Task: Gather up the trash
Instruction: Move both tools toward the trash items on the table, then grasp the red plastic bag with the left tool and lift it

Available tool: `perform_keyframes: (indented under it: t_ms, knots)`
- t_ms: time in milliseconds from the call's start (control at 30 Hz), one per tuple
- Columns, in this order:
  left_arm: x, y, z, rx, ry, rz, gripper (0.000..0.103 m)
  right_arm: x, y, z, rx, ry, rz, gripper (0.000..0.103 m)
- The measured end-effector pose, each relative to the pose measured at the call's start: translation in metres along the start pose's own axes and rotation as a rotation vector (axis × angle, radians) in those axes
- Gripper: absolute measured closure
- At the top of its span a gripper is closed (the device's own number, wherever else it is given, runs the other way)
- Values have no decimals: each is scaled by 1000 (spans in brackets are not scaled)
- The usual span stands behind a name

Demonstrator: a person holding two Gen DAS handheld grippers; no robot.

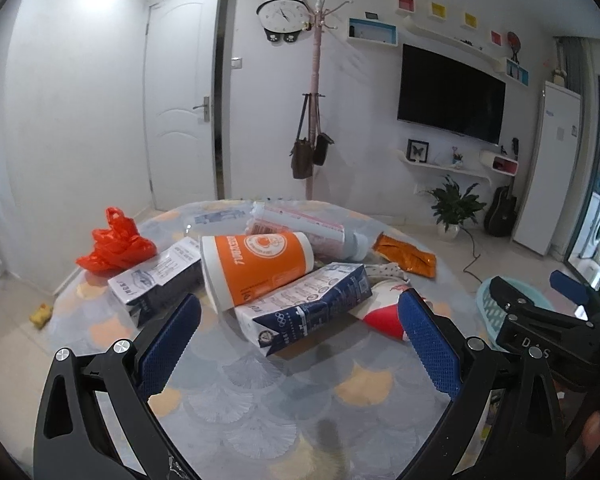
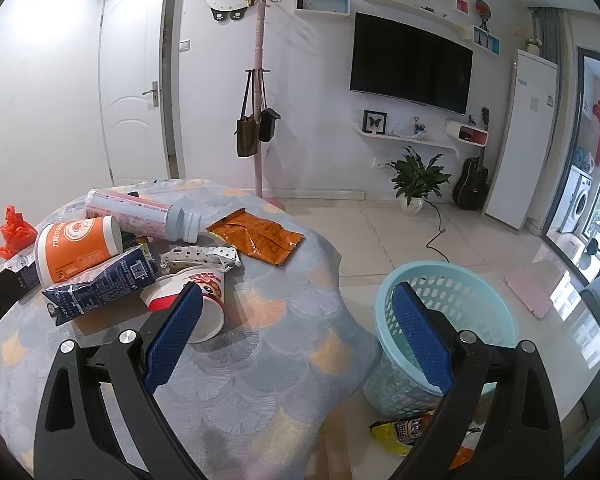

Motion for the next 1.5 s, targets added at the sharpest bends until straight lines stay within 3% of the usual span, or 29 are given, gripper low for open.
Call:
perform_keyframes:
  t_ms: [567, 700, 900, 1033, 1100, 1233, 1267, 1400, 1500]
  knots:
    - [4, 1, -1, 8, -48, 24, 7, 0, -2, 1, -5, 7, 9, 12]
    - [9, 10, -1, 16, -28, 12, 7, 1, -2, 0, -23, 10, 8, 12]
    - [13, 52, -5, -33, -8, -56, 7, 2, 4, 2, -71, 7, 6, 11]
    - [-3, 98, -12, -130, -46, -79, 7, -2, 15, 3, -77, -3, -34, 12]
    - [-14, 123, -13, -169, -61, -102, 7, -5, 21, 5, -96, -8, -50, 17]
    - [-51, 174, 0, -233, -67, -122, 7, -16, 34, 13, -146, 0, -81, 54]
    - [-58, 181, 8, -225, -50, -117, 7, -18, 37, 15, -157, 4, -83, 58]
    - [-77, 206, 51, -235, -2, -109, 7, -24, 45, 25, -182, 18, -69, 58]
    - [-75, 220, 96, -213, 93, -151, 7, -22, 50, 36, -197, 41, -56, 58]
Point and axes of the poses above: each gripper's, at about its wrist camera, not at the fingertips, and z roughly the way its jaws point, y to its left, x to its underside, the point moved 3 cm from there along z, roughly the way its jaws point, and after that the axes turned 2 degrees about -y, right-handed, at the moved point
